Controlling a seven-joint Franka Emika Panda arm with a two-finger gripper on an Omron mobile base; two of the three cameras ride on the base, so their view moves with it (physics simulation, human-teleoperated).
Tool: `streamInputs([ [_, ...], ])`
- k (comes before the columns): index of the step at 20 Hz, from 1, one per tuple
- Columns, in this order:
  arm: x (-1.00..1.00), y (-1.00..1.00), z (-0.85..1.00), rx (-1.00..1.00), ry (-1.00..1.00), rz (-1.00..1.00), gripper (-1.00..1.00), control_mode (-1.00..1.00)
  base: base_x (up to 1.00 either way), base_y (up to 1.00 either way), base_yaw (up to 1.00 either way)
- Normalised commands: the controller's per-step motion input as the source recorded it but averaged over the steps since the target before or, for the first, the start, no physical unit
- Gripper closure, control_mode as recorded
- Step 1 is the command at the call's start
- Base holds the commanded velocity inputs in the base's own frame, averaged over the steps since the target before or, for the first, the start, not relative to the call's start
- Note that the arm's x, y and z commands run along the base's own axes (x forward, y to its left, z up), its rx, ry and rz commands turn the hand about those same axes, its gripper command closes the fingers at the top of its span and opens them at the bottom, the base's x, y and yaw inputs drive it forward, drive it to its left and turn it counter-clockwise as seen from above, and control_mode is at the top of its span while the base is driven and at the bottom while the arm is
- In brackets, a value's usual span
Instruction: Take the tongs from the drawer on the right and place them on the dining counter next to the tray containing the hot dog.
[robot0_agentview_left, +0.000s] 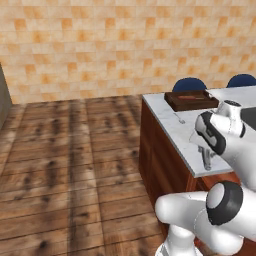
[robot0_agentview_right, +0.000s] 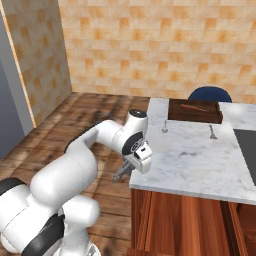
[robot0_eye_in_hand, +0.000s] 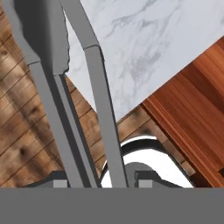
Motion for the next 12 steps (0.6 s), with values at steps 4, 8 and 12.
streamInputs([
  [4, 0.04, 0.5, 0.19, 0.0, 0.01, -0.12, 1.0, -1.0, 0.0, 0.0, 0.0],
  [8, 0.04, 0.53, 0.04, -0.05, 0.0, -0.13, 1.0, -1.0, 0.0, 0.0, 0.0],
  [12, 0.06, 0.37, 0.02, -0.04, 0.0, -0.16, 1.0, -1.0, 0.0, 0.0, 0.0],
])
